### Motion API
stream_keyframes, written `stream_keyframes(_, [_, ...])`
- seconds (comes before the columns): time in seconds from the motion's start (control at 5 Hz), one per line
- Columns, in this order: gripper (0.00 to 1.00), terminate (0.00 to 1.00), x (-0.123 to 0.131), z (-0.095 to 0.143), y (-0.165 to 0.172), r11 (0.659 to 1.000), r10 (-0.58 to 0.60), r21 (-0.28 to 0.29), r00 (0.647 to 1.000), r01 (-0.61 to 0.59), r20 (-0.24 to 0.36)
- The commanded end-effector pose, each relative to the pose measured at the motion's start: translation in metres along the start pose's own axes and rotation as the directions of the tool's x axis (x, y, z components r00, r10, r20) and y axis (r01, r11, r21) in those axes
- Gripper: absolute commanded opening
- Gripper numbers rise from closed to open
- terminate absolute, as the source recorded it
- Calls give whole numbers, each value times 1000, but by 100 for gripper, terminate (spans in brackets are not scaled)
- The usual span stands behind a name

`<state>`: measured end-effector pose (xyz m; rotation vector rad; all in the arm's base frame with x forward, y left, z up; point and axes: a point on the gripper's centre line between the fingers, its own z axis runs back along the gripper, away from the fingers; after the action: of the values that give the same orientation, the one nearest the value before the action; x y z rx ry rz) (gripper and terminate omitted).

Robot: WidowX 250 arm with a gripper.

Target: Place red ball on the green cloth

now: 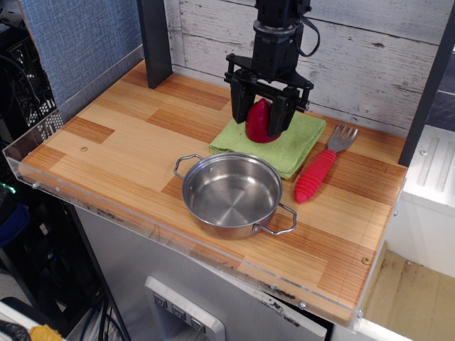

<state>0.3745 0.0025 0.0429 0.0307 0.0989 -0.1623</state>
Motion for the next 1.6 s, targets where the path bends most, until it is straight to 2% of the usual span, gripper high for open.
stream_keyframes(0.0, [0, 0, 13, -16, -8, 1000, -14, 22, 1000, 14, -8])
stream_keyframes(0.2, [0, 0, 12, -18, -8, 999, -40, 19, 999, 41, -35])
stream_keyframes(0.4, [100, 0, 8, 3, -7, 999, -13, 36, 999, 12, 32])
stream_keyframes(0.8, [100, 0, -7, 51, -1, 999, -2, 44, 985, -6, 172])
stream_keyframes(1.0, [100, 0, -15, 70, 1, 999, 11, 27, 976, -18, 219])
stream_keyframes(1.2, [100, 0, -25, 83, 6, 999, 39, -40, 965, -30, 259])
stream_keyframes(1.4, [100, 0, -28, 87, 13, 997, 61, -60, 950, -44, 307])
